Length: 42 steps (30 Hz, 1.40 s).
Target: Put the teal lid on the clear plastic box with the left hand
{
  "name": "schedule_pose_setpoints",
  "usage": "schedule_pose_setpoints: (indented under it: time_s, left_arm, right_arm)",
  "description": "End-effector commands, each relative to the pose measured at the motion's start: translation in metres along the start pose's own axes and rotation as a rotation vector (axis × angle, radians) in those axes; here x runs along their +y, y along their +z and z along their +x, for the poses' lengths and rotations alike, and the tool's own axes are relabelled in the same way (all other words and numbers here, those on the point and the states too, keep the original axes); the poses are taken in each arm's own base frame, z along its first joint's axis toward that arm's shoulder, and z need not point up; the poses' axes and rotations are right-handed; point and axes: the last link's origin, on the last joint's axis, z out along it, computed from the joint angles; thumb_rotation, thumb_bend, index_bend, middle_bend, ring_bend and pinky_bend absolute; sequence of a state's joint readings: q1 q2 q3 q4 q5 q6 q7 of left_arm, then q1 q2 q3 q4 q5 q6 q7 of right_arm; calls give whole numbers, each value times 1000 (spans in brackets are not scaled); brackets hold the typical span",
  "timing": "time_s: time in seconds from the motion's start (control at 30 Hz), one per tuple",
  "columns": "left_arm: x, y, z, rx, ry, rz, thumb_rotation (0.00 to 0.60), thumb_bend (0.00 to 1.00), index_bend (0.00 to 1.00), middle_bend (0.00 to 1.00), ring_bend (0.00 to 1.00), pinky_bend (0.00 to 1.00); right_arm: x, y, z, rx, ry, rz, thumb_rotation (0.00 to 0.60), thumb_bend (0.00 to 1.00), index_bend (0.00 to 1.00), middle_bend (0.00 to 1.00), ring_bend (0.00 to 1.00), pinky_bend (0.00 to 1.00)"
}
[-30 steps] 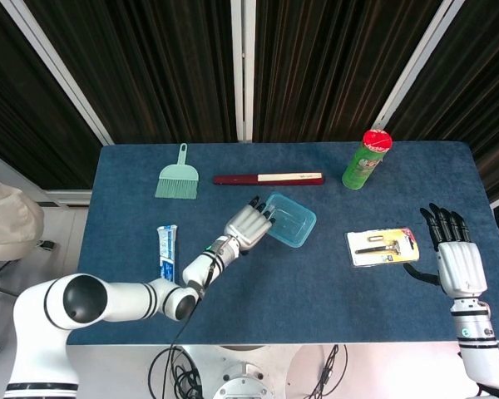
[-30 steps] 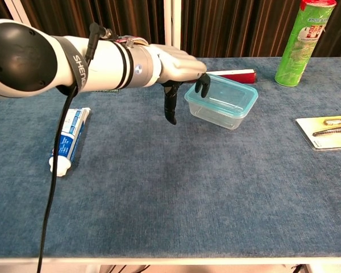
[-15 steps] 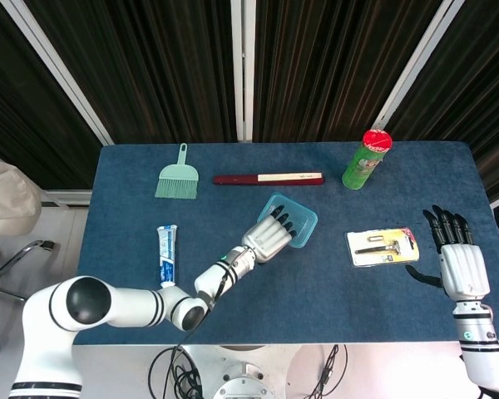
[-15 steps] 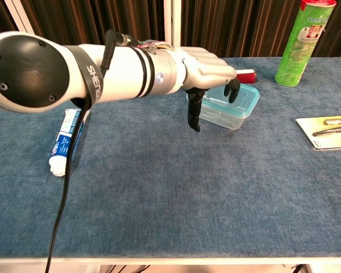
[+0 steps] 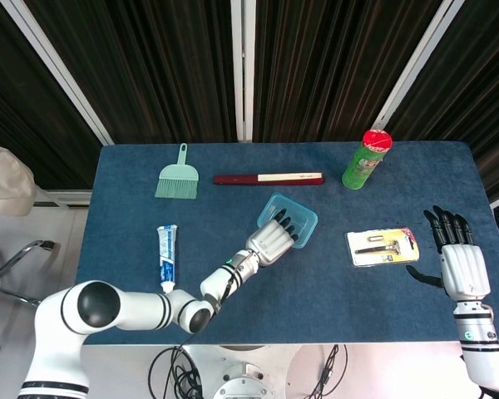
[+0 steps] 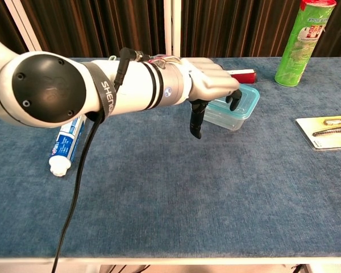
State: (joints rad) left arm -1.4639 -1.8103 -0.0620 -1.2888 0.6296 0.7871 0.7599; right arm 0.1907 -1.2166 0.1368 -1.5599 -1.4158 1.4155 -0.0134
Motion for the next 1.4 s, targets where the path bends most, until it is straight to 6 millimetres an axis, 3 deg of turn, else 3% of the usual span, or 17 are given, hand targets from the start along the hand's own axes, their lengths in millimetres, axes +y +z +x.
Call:
schedule_pose_setpoints:
  time_s: [0.03,0.3,0.67,1.0,1.4]
  left_arm:
    - [1,0,-4,-10,9,1,600,0,266,182,74,0]
    - [-1,0,-4,-12,-3,8,600,0,266,182,74,0]
    - [-28,11,32,78,-138,88,600,0,256,182,74,0]
    - [-44,31,18,17,-155,163,600,0,238,166,74,0]
    - [-45,36,5,-30,-147,180,600,0,238,166,73,0]
  right_arm:
    - [0,0,0,-1,1,0,600,44,0,0,0,0]
    - [0,1,0,1,1,1,600,43,0,0,0,0]
    - [2,-3,2,10,3,-5,600,43,0,0,0,0]
    - [3,-3,0,5,6,-9,600,43,0,0,0,0]
    - [4,-4,1,8,6,-16,600,43,0,0,0,0]
